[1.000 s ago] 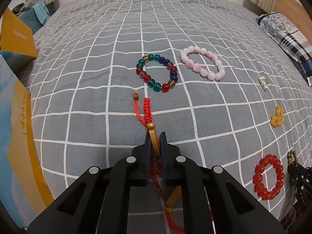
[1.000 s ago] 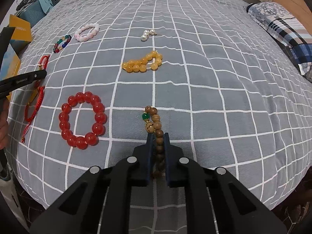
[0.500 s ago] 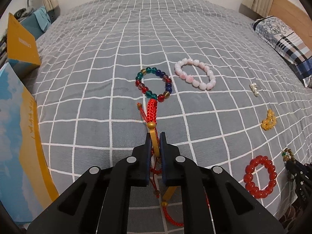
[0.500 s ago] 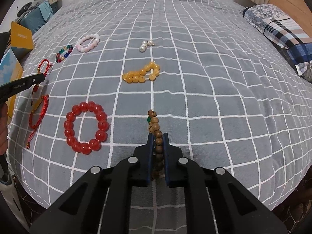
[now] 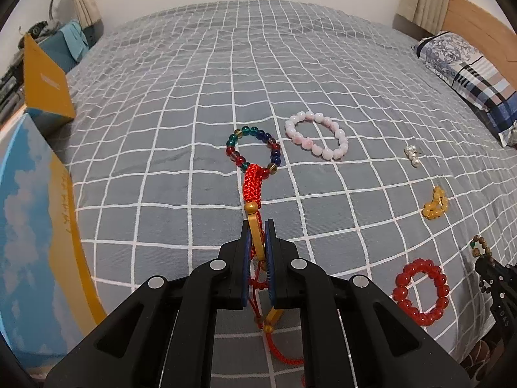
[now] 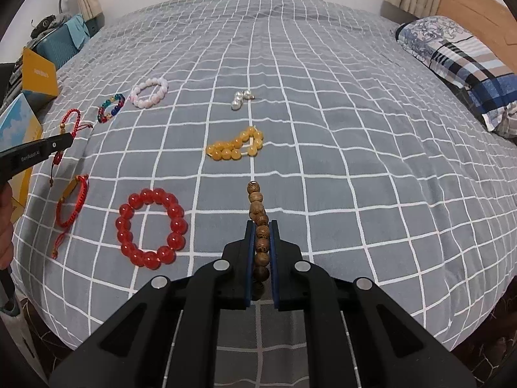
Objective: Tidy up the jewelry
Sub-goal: 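Lift both bracelets and carry them over the white cardboard box, then open both tools to drop the bracelets into the box, then move both tools back over the remaining bracelets on the bed, then grasp second red cord bracelet with left tool while right tool grasps amber bead bracelet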
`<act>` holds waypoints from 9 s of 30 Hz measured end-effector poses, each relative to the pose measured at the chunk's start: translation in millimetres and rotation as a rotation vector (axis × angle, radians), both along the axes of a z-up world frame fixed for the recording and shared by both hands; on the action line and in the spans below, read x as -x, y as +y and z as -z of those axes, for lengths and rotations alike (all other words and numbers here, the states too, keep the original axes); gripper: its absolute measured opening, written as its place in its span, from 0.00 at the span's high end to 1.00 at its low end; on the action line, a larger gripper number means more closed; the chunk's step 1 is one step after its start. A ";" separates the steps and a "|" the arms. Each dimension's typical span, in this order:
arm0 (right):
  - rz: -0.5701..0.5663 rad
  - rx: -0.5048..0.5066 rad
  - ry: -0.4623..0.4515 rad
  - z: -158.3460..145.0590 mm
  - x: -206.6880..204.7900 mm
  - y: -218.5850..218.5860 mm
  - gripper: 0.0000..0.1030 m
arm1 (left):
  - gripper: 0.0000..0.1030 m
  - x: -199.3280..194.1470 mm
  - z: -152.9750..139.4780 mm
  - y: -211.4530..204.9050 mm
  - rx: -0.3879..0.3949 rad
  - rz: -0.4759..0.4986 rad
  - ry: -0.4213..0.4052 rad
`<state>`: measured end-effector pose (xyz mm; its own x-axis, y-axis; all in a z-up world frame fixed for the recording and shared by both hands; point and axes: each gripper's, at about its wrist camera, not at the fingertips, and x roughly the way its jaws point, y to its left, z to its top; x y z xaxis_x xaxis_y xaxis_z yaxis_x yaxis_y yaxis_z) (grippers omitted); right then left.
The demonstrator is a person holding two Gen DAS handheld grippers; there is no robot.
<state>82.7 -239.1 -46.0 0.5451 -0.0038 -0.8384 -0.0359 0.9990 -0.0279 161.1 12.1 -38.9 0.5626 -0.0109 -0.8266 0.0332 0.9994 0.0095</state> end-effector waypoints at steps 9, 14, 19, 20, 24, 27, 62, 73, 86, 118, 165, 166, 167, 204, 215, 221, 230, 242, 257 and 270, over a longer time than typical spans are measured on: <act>0.022 0.008 -0.063 -13.0 1.7 3.4 0.93 | 0.93 22.5 -20.2 -6.3 0.029 -0.013 -0.046; 0.036 0.004 -0.100 -27.1 1.7 6.1 0.93 | 0.93 35.7 -33.5 -6.4 0.040 -0.011 -0.069; 0.029 0.026 -0.160 -46.6 6.1 17.5 0.93 | 0.93 49.3 -50.2 0.5 0.046 -0.019 -0.097; 0.026 0.031 -0.163 -48.9 6.5 19.9 0.93 | 0.93 52.6 -54.7 2.9 0.046 -0.021 -0.105; 0.015 0.020 -0.168 -57.5 8.5 30.5 0.93 | 0.93 61.7 -68.9 13.5 0.048 -0.041 -0.125; 0.005 0.013 -0.178 -64.6 9.3 37.8 0.93 | 0.93 68.4 -79.1 22.6 0.043 -0.063 -0.146; -0.373 -0.014 -0.313 -146.1 -1.3 293.4 0.93 | 0.93 142.8 -124.4 220.9 0.002 -0.421 -0.207; -0.547 -0.047 -0.244 -132.9 16.2 406.0 0.93 | 0.92 173.7 -112.8 291.5 -0.018 -0.539 -0.144; -0.568 -0.022 0.020 -75.0 0.5 460.6 0.93 | 0.92 173.0 -69.4 328.9 0.024 -0.571 0.044; -0.575 -0.026 0.062 -62.6 -0.9 472.1 0.73 | 0.70 173.1 -63.0 344.7 0.032 -0.625 0.084; -0.300 -0.030 -0.204 -143.4 1.9 268.6 0.07 | 0.06 151.9 -136.8 188.4 -0.003 -0.379 -0.176; -0.288 -0.029 -0.203 -143.1 1.0 260.5 0.07 | 0.06 148.4 -137.4 179.6 -0.002 -0.365 -0.178; -0.272 -0.028 -0.203 -142.6 -0.1 249.4 0.07 | 0.06 146.5 -137.5 172.5 0.000 -0.353 -0.180; 0.081 -0.058 -0.016 -2.5 -86.9 17.4 0.07 | 0.06 43.4 2.7 3.0 0.064 -0.015 0.012; 0.050 -0.061 0.027 22.9 -99.4 19.4 0.07 | 0.06 31.4 41.3 -9.4 0.071 0.019 0.076; 0.050 -0.068 0.062 33.1 -108.3 18.3 0.12 | 0.08 31.7 46.2 -11.4 0.050 0.026 0.077; 0.077 -0.086 0.090 39.2 -110.7 10.3 0.24 | 0.39 36.9 42.7 -8.0 0.038 0.011 0.078; 0.105 -0.059 0.084 34.4 -109.3 5.6 0.64 | 0.90 39.4 39.5 -8.2 0.022 0.016 0.093; 0.118 -0.053 0.027 13.9 -97.2 2.5 0.91 | 0.91 44.7 26.4 -0.9 0.048 -0.004 0.054; 0.107 -0.053 -0.054 -3.3 -87.7 5.9 0.91 | 0.91 53.3 4.9 4.8 0.069 -0.013 -0.017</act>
<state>170.3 -233.3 -42.7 0.5883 -0.0205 -0.8084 0.0707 0.9972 0.0261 107.8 16.9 -43.8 0.5770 -0.0600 -0.8145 0.0209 0.9981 -0.0586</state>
